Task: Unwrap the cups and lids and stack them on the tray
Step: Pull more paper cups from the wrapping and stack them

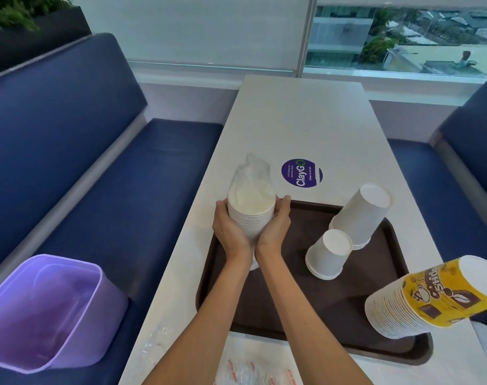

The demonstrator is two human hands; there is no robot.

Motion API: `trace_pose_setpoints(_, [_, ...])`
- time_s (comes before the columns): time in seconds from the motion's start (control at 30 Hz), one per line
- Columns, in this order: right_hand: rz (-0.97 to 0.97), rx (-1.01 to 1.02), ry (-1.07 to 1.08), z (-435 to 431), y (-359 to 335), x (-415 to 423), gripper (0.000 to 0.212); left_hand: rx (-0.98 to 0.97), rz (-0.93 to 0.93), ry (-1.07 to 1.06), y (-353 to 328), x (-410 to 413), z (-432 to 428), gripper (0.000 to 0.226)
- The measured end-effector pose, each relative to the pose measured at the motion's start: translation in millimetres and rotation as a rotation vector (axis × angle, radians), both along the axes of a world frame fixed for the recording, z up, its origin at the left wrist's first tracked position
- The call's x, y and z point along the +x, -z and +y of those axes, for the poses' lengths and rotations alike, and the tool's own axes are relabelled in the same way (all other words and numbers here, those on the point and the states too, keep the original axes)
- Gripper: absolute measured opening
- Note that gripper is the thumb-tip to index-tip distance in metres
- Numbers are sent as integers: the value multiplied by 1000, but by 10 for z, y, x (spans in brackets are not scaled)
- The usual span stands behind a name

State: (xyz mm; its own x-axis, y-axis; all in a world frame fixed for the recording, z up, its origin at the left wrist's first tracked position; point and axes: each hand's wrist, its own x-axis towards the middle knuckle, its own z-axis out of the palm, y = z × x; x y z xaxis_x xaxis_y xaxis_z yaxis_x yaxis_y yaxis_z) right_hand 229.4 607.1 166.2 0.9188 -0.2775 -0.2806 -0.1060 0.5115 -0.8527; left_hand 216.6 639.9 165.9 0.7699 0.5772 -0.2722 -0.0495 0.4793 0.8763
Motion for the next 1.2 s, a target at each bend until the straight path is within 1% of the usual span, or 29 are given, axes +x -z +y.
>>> trace_pose_setpoints(0.1, [29, 40, 9, -21, 96, 42, 45, -48, 38, 0, 141, 38, 9, 39])
trace_pose_setpoints(0.2, [93, 158, -16, -45, 230, 30, 46, -113, 90, 0, 277, 28, 24, 39])
trace_pose_setpoints(0.3, [169, 211, -2, -49, 418, 56, 47, -97, 104, -26, 438, 9, 2, 34])
trace_pose_setpoints(0.47, [196, 149, -21, -80, 562, 80, 40, 121, 176, -103, 532, -31, 25, 25])
trace_pose_setpoints(0.53, [191, 115, -49, -118, 530, 98, 33, 157, 207, -117, 523, -51, 84, 25])
trace_pose_setpoints(0.6, [132, 38, -42, -187, 453, 138, 28, 159, 216, -147, 471, -59, 154, 25])
trace_pose_setpoints(0.67, [55, -55, -17, -261, 256, 170, 29, 160, 160, -169, 302, -56, 207, 24])
trace_pose_setpoints(0.73, [-48, -124, -20, -278, -16, 192, 35, 163, 80, -171, 29, -16, 228, 24])
trace_pose_setpoints(0.83, [-147, -146, -90, -192, -339, 182, 44, 207, -17, -123, -339, 60, 203, 32])
trace_pose_setpoints(0.97, [-112, -119, -150, -60, -353, 114, 51, 147, 7, -10, -414, 102, 101, 47])
trace_pose_setpoints(1.07, [-28, -104, -100, -36, -143, 73, 51, 106, 17, 29, -275, 57, 46, 49])
trace_pose_setpoints(1.2, [60, -51, -100, -29, 76, 50, 52, 30, 41, 72, -37, 8, 34, 49])
